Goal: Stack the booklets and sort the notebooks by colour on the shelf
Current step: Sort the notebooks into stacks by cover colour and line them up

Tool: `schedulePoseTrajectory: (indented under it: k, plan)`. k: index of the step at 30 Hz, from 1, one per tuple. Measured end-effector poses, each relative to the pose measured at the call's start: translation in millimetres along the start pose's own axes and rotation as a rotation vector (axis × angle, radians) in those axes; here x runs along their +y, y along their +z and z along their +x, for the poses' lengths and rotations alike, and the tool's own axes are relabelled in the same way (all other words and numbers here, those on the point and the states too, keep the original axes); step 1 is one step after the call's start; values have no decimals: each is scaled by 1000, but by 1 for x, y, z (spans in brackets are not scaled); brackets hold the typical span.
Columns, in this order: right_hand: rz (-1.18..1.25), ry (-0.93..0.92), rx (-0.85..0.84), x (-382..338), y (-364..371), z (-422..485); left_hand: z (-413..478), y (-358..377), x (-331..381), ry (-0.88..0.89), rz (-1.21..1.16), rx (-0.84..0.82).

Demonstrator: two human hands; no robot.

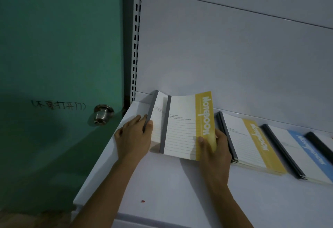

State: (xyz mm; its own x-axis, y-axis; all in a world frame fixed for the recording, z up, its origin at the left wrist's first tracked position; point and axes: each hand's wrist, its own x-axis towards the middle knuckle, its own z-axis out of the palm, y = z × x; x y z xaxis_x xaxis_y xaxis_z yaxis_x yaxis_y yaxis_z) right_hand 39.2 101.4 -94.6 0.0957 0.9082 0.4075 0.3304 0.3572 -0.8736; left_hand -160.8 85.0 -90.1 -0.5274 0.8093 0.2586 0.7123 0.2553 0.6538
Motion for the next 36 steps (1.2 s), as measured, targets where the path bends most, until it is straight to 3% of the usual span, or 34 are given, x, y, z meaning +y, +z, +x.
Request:
schedulePoseTrajectory:
  k: [5,9,13,23,27,31,36]
  plan:
    - [13,-42,24,3,-7,-2,-9,-4,0,24,-150,82]
    - [55,-27,26,8,-13,0,-11,-6,2,-114,-273,114]
    - [68,-20,39,11,-14,1,-11,-6,6,-168,-202,124]
    - [86,-4,47,11,-10,3,-14,-9,4,-85,-299,284]
    - [147,33,77,7,-14,3,-17,-8,4,87,-331,382]
    - [312,98,209,-1,-35,17,-24,-11,11,187,-364,448]
    - [312,107,383,-1,-85,55,-34,-16,39,188,-685,476]
